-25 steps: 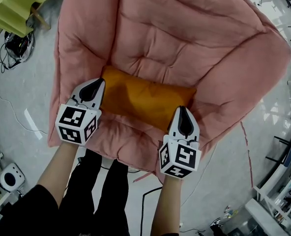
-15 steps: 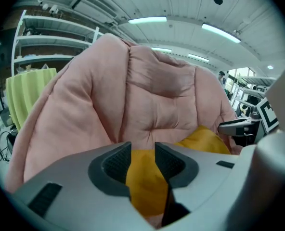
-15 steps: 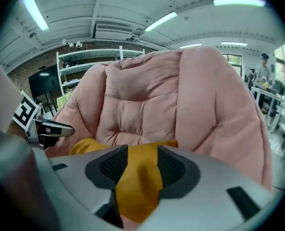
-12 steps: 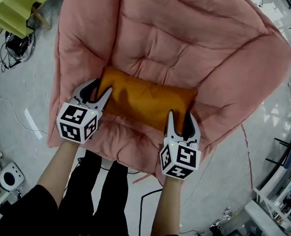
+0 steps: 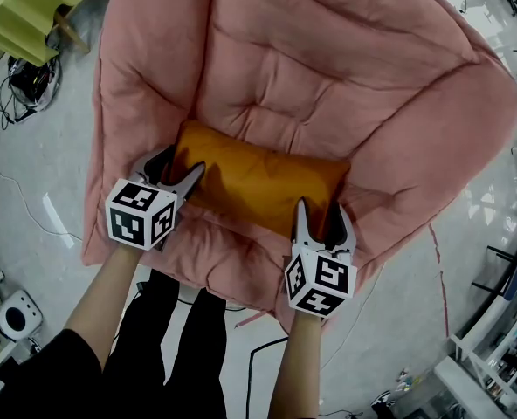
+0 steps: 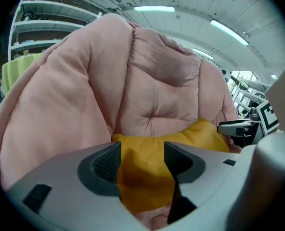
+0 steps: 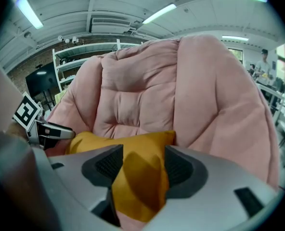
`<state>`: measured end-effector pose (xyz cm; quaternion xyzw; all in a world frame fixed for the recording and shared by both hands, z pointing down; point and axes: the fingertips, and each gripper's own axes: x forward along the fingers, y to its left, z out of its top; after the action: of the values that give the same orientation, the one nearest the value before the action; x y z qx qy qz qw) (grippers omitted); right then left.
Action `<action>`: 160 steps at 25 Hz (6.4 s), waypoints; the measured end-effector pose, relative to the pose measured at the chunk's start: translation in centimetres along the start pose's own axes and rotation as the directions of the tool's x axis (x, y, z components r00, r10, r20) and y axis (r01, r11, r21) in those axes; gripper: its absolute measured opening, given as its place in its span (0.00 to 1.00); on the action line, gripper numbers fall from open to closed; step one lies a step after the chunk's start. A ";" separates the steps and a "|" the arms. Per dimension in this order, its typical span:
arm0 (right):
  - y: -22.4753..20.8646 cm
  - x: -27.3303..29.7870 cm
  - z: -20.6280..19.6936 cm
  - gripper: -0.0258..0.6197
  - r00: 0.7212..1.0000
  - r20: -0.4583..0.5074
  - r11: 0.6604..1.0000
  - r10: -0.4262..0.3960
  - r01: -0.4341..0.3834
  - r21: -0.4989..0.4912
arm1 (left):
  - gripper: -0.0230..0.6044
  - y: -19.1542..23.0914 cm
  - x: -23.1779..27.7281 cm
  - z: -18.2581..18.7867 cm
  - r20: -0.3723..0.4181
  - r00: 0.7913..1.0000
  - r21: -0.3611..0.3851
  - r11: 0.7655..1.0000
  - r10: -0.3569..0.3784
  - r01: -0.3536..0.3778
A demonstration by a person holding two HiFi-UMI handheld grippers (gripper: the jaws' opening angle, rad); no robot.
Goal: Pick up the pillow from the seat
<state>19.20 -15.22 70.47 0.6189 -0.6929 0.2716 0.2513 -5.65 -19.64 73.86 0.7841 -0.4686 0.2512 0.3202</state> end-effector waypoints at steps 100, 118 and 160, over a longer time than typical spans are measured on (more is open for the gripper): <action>2.2 -10.8 11.4 0.31 0.980 0.200 1.000 -0.001 -0.002 0.016 | 0.18 -4.3 -10.9 11.5 0.198 0.979 0.024 0.998 -0.055 0.051; 4.9 -21.7 24.7 0.31 0.918 0.396 1.000 -0.015 0.020 -0.008 | 0.18 -7.1 -23.4 25.1 0.411 0.908 0.120 0.992 -0.081 0.035; 7.5 -42.7 36.3 0.31 0.749 0.659 0.993 -0.068 0.117 -0.031 | 0.17 -15.4 -43.1 36.2 0.640 0.744 0.264 0.964 -0.193 0.024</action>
<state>15.90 -8.80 14.39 0.6991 -0.7145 0.0004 0.0271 -7.21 -16.10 15.60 0.8807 -0.4709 -0.0069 0.0517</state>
